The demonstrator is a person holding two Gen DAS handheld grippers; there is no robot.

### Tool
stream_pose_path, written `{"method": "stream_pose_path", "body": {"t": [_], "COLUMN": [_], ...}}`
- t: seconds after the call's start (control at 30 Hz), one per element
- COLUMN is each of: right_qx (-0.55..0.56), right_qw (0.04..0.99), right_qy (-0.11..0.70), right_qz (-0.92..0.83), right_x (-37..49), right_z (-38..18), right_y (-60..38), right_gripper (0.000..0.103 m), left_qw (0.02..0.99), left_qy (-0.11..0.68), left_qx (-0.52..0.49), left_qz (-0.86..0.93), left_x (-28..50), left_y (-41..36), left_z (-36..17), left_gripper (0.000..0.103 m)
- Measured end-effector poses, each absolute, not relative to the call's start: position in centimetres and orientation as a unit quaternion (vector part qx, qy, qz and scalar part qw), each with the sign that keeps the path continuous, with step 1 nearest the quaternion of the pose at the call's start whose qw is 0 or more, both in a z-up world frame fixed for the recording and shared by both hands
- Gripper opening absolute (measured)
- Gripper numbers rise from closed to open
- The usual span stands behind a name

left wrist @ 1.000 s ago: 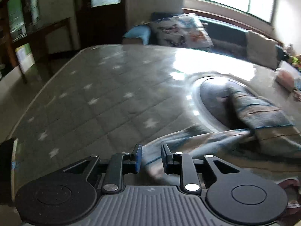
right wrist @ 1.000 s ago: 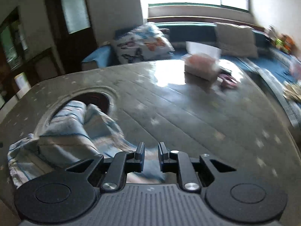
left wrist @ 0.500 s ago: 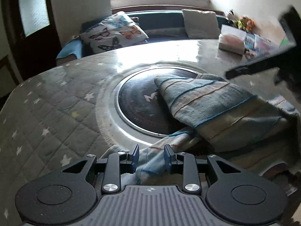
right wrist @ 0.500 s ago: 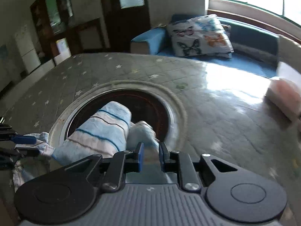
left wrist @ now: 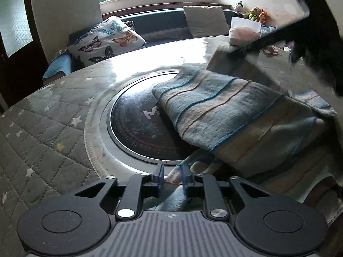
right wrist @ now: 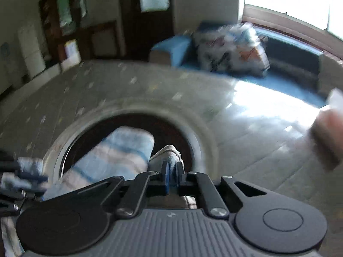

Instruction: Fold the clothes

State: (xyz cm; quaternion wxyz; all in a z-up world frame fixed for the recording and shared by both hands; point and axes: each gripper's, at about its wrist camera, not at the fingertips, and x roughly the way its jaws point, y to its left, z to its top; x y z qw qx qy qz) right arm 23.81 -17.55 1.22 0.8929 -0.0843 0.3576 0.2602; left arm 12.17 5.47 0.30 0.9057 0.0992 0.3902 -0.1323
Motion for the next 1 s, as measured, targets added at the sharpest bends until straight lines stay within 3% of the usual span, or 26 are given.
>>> {"method": "stream_pose_path", "body": {"t": [0.13,0.27,0.6,0.77,0.83,1.0], "right_qx": [-0.07,-0.058,-0.025,-0.026,-0.02,-0.012], "right_qw": [0.93,0.946,0.921,0.91,0.91,0.911], "right_qy": [0.308,0.296,0.386,0.411,0.411,0.409], "right_qz": [0.191,0.12,0.038,0.045,0.046,0.051], "right_x": [23.4,23.0,22.0,21.6,21.6,21.4], "right_z": [4.4,5.4,-0.4,-2.7,-2.8,-3.0], "right_y": [-21.6,-26.2,-33.2,-33.0,-33.3,-33.2], "right_gripper": [0.005,0.005,0.005,0.005,0.005,0.005], "left_qw": [0.907,0.912,0.913,0.918,0.922,0.915], "left_qy": [0.389,0.384,0.403,0.393,0.384,0.388], "left_qx": [0.101,0.103,0.059,0.042,0.028,0.031], "left_qz": [-0.125,-0.096,-0.016,-0.025,-0.05,-0.11], "left_x": [12.1,11.8,10.7,11.6,12.6,17.3], "left_y": [5.4,5.7,9.4,9.1,8.6,5.2], "left_z": [0.2,0.4,1.7,4.1,5.0,4.7], "left_gripper": [0.003,0.001,0.001,0.009,0.026,0.028]}}
